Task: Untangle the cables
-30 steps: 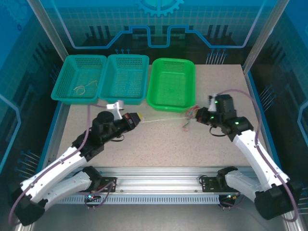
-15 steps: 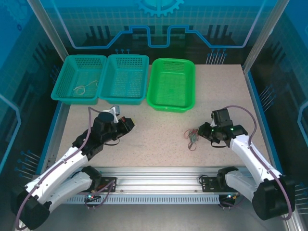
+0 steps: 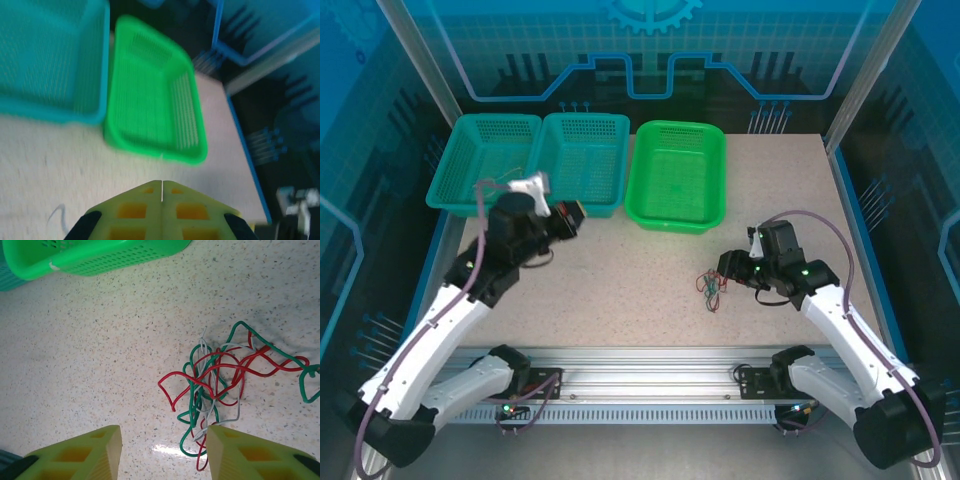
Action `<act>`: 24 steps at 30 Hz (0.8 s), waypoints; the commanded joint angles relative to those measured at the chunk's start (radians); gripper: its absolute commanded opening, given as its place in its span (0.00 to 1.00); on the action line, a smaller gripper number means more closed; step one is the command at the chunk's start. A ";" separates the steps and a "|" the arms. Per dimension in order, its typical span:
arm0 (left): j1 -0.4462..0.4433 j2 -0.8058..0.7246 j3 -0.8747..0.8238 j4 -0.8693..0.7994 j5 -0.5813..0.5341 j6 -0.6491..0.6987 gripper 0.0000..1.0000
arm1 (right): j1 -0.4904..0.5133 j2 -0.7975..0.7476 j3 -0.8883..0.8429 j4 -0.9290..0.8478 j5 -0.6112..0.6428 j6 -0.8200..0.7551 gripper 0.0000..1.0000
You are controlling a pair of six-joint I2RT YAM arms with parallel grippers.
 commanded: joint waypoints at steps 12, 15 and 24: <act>0.549 0.408 0.469 0.078 0.067 0.129 0.00 | 0.014 -0.035 0.053 -0.065 -0.007 -0.016 0.54; 0.624 0.520 0.543 0.073 0.074 0.134 0.00 | 0.013 -0.041 0.063 -0.085 -0.001 -0.026 0.54; 0.745 0.863 0.644 -0.031 0.125 0.126 0.00 | 0.012 -0.049 0.084 -0.102 -0.013 -0.020 0.55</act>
